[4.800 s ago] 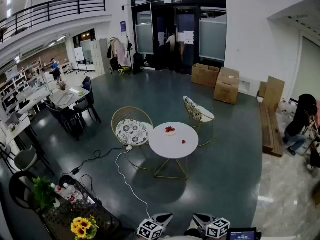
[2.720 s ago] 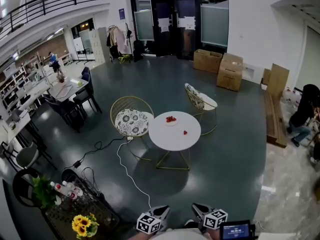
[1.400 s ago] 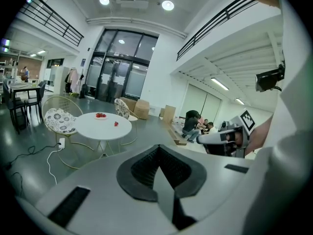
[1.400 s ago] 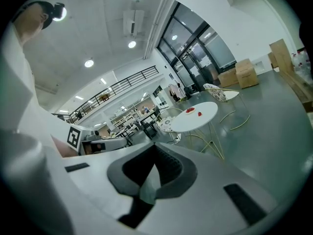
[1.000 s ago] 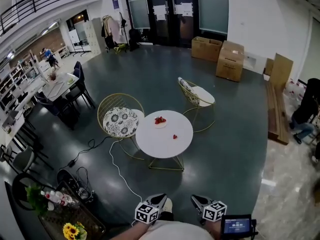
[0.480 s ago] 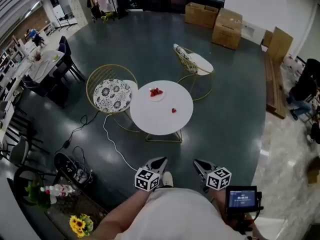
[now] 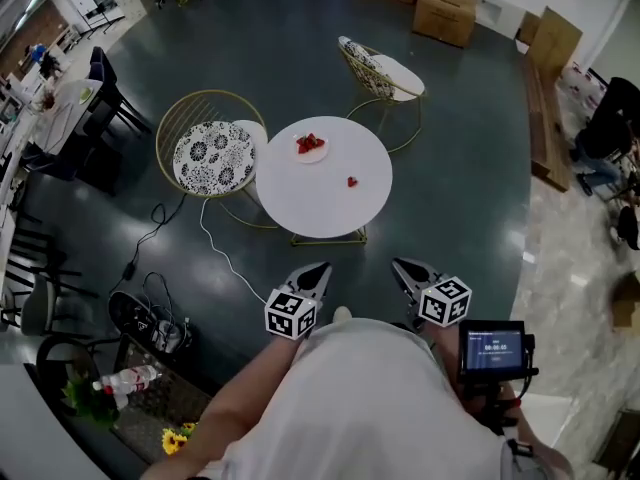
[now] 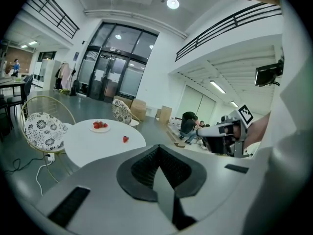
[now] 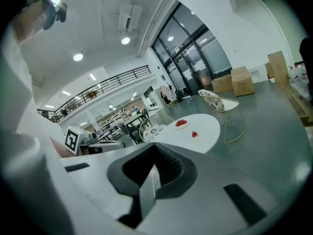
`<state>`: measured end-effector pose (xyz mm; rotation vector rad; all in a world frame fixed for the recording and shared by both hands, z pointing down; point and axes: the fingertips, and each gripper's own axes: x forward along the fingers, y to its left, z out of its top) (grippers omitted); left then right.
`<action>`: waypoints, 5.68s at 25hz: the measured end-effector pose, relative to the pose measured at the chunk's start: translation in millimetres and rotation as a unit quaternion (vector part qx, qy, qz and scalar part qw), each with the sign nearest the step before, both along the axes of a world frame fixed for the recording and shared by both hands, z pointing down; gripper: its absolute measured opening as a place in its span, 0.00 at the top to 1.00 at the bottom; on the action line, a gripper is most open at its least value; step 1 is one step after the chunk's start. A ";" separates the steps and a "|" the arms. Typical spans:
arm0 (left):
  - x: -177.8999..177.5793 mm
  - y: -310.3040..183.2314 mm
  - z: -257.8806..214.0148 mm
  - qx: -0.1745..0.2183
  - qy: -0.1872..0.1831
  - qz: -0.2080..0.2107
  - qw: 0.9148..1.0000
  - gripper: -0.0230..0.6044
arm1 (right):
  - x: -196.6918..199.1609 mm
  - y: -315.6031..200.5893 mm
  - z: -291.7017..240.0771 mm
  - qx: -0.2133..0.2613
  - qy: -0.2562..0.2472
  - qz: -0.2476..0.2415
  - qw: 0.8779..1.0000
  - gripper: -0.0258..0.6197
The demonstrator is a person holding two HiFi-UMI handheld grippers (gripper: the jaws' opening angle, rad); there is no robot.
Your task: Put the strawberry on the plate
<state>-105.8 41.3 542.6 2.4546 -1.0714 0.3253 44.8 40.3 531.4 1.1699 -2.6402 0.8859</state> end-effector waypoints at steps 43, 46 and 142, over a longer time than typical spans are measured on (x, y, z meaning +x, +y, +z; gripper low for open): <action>-44.4 -178.9 32.1 -0.050 -0.044 -0.023 0.998 0.95 | -70.6 -209.9 19.7 -0.036 -0.004 -0.085 0.996 0.95; -31.8 -193.5 36.2 -0.056 -0.045 -0.012 0.997 0.95 | -65.0 -227.3 22.3 -0.042 -0.002 -0.087 0.995 0.95; 64.7 -299.2 188.0 -0.222 -0.192 0.069 0.953 0.74 | 14.7 -277.9 137.1 -0.198 -0.003 -0.014 0.980 0.95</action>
